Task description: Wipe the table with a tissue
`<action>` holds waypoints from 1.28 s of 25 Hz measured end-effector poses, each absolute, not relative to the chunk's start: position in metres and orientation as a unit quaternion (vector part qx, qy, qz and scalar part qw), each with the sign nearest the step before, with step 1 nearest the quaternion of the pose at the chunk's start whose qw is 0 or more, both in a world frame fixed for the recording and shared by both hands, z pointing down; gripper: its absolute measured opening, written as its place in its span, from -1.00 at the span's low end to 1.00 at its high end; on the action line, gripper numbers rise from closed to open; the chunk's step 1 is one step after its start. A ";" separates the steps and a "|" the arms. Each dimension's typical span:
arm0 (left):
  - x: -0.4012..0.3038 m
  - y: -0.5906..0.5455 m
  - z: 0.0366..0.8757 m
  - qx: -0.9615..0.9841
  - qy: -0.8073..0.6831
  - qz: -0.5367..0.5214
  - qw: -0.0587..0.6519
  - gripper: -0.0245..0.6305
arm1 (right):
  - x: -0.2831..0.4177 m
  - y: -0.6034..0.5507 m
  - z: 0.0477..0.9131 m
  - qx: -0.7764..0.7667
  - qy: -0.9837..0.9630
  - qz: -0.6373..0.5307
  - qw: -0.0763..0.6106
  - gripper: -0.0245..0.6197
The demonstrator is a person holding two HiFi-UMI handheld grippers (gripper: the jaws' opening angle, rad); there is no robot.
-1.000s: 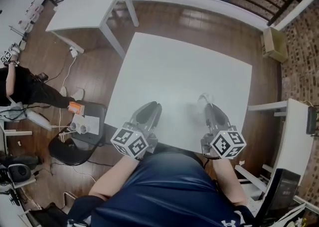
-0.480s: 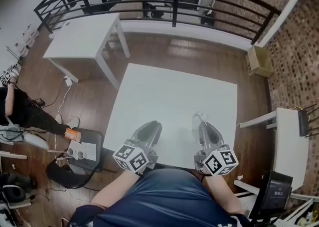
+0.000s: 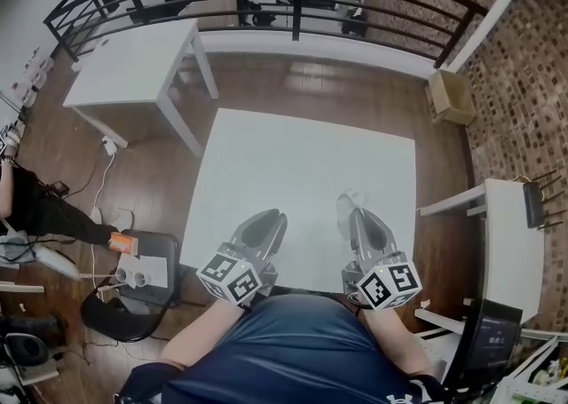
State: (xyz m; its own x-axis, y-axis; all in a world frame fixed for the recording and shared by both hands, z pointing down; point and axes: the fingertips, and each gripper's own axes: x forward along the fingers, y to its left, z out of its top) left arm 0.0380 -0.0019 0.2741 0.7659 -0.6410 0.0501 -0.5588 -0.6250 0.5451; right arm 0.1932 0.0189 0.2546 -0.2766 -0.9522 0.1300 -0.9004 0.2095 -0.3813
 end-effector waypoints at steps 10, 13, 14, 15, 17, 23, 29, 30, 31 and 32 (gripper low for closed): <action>0.032 -0.007 0.272 0.904 -0.324 -0.073 0.270 -0.70 | 0.181 0.015 0.256 -0.598 0.776 -0.189 0.059 -0.88; 0.028 -0.009 0.273 0.903 -0.324 -0.072 0.273 -0.69 | 0.177 0.014 0.256 -0.599 0.776 -0.190 0.058 -0.88; 0.027 -0.009 0.273 0.903 -0.324 -0.071 0.274 -0.70 | 0.176 0.014 0.255 -0.600 0.775 -0.190 0.057 -0.88; 0.025 -0.008 0.273 0.903 -0.324 -0.071 0.275 -0.69 | 0.175 0.014 0.255 -0.601 0.774 -0.191 0.057 -0.88; 0.023 -0.008 0.271 0.901 -0.326 -0.069 0.277 -0.70 | 0.174 0.014 0.255 -0.602 0.773 -0.190 0.056 -0.88; 0.023 -0.020 0.263 0.905 -0.323 -0.080 0.265 -0.70 | 0.174 0.003 0.246 -0.604 0.776 -0.173 0.053 -0.88; 0.023 -0.016 0.269 0.901 -0.320 -0.056 0.288 -0.70 | 0.169 0.009 0.254 -0.611 0.768 -0.187 0.045 -0.88; 0.023 -0.018 0.268 0.900 -0.320 -0.053 0.290 -0.70 | 0.169 0.008 0.255 -0.612 0.767 -0.188 0.044 -0.88; 0.022 -0.020 0.268 0.900 -0.320 -0.055 0.290 -0.69 | 0.168 0.006 0.256 -0.613 0.766 -0.188 0.044 -0.88; 0.020 -0.024 0.269 0.901 -0.319 -0.059 0.287 -0.69 | 0.168 0.003 0.255 -0.614 0.766 -0.187 0.044 -0.88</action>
